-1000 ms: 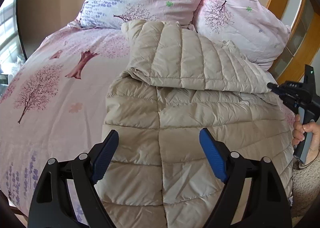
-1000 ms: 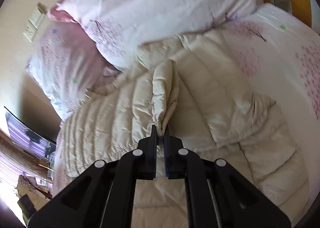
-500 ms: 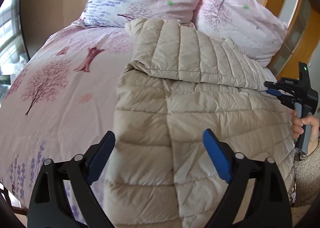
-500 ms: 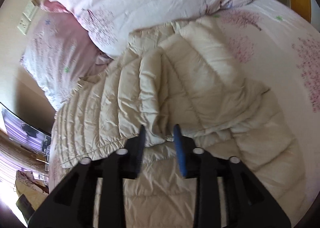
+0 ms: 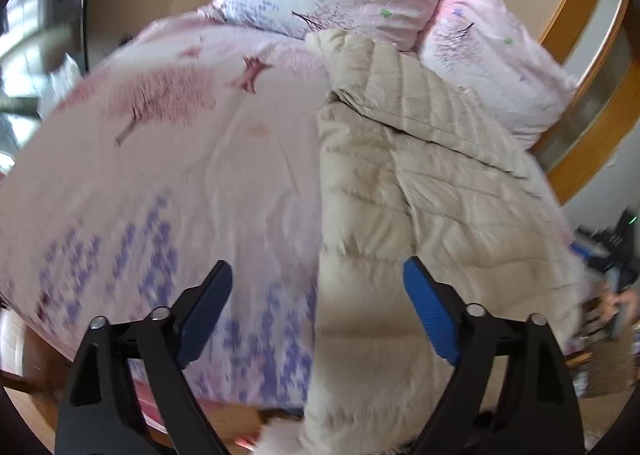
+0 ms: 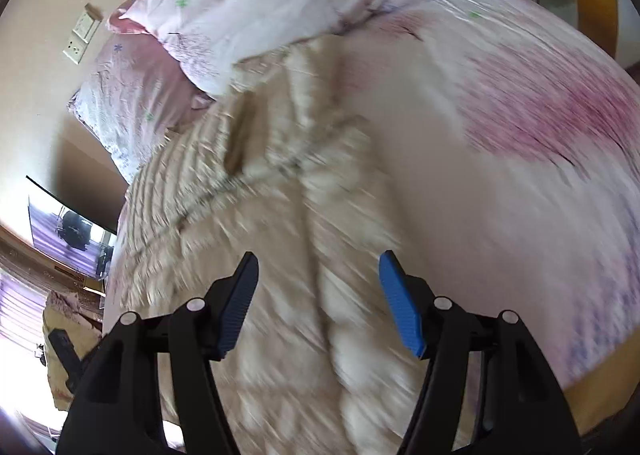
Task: Fold large clothes
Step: 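Grasp the jacket hem with both tools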
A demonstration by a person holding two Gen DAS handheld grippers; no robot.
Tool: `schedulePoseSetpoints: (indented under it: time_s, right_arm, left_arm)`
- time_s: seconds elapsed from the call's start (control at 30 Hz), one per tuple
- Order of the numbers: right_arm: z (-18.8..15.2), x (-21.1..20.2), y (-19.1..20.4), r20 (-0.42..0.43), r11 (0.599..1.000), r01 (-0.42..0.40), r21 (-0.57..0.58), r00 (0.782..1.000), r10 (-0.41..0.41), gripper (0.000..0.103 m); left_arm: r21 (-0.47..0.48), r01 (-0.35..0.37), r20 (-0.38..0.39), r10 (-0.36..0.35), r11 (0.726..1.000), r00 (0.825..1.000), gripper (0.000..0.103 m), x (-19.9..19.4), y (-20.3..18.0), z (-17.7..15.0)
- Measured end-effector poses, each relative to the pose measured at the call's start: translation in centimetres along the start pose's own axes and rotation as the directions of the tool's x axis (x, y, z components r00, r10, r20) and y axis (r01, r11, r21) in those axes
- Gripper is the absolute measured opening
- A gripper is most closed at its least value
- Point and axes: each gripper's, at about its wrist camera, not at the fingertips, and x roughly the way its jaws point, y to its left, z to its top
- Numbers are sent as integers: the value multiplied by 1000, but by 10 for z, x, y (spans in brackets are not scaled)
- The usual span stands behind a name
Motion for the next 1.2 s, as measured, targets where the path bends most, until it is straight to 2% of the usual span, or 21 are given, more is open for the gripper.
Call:
schedulePoseSetpoints:
  time_s: [0.07,0.27,0.37,0.43,0.53,0.8,0.87,1.0,1.03,1.07,1.17,1.2]
  right_arm:
    - [-10,-9,-15,-17,1000,-2,16,1000,2,63]
    - [-37,-13,-45,-107,999,4,52,994,2,63]
    - [-47,-9,-50,-169,997,-38,60,985,48,63]
    - [-52,-10,-48,-181,997,-59,39,981,65,63]
    - [-61,-12,-47,-224,995,-102,17,969,104,63]
    - [-82,-22,-46,-293,996,-89,-30,953,76,63]
    - [-87,-16,-47,-327,997,-77,-25,943,64,65]
    - [-93,-3,-49,-347,986,-164,18,924,160,65]
    - [-95,0,-49,-349,982,-187,29,919,185,61]
    - [-97,3,-49,-350,979,-199,33,916,198,48]
    - [-101,0,-47,-341,971,-238,26,911,232,24]
    - [-101,-3,-46,-332,968,-250,17,912,242,22]
  left_arm:
    - [-18,55,-16,-55,998,998,84,-3,5,-7]
    - [-16,89,-52,-90,996,995,76,-5,1,-23]
    - [-26,128,-62,-129,991,990,70,-7,0,-30]
    - [-32,158,-68,-160,987,985,65,-8,-1,-35]
    - [-52,209,-89,-213,977,973,60,-10,-2,-42]
    - [-48,222,-108,-226,974,968,60,-18,-5,-56]
    - [-59,230,-148,-236,971,960,60,-14,-6,-60]
    - [-71,216,-196,-226,974,954,60,-1,-7,-67]
    - [-82,225,-194,-237,971,952,58,2,-7,-68]
    - [-95,238,-189,-252,967,949,55,4,-5,-67]
    - [-105,244,-186,-261,964,947,35,4,-3,-68]
    - [-111,252,-183,-269,961,945,27,3,-2,-69]
